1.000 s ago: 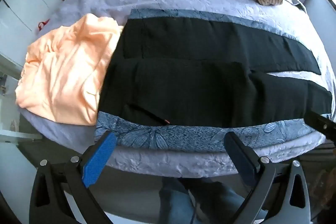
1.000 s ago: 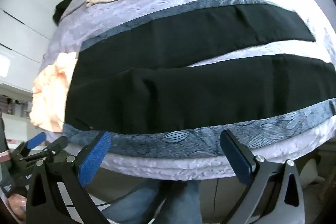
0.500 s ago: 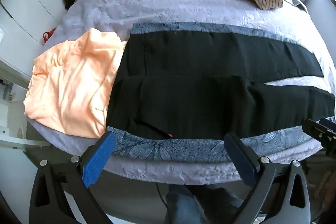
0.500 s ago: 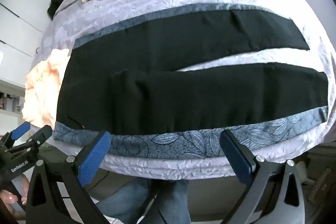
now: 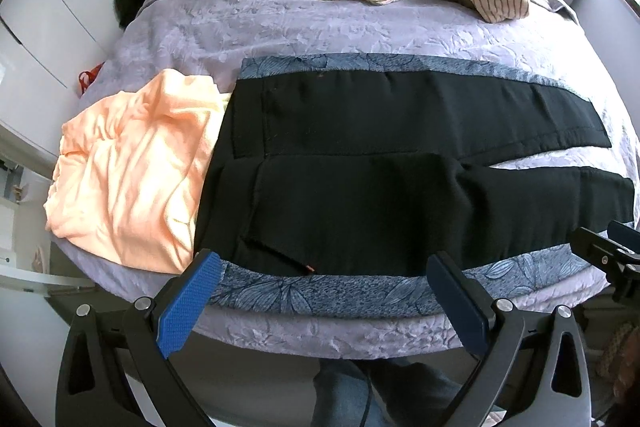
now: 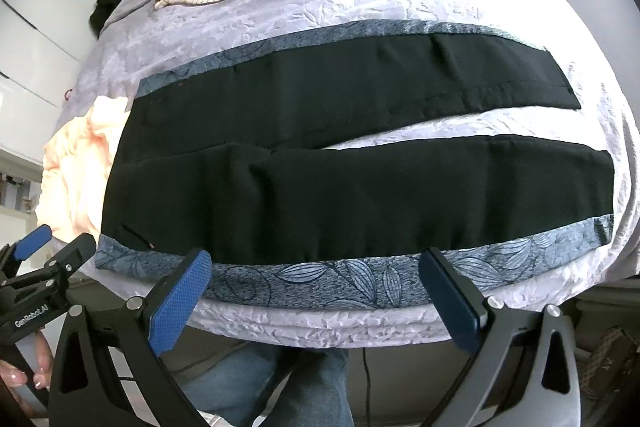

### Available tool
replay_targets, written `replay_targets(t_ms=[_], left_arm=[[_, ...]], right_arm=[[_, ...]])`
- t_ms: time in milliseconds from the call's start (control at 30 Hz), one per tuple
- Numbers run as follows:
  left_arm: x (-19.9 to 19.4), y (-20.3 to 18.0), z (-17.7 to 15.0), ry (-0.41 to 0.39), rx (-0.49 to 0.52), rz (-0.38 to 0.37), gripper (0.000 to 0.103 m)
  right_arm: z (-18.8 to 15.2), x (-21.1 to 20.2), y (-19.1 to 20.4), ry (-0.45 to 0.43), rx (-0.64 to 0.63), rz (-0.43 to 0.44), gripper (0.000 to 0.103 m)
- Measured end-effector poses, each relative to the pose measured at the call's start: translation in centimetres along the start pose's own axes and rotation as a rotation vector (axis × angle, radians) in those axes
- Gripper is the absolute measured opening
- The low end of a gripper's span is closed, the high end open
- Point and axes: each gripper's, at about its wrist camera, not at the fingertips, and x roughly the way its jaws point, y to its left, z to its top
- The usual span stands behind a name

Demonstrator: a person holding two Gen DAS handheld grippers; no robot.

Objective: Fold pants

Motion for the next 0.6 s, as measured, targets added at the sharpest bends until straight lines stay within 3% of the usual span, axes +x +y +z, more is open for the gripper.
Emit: replay_targets(t_ms=[600], left_arm=[[-0.33, -0.60, 0.25, -0.006, 0.004, 0.014, 0.103]], right_arm=[[0.27, -0.49, -0.60, -0.006, 0.001, -0.003, 0.103]])
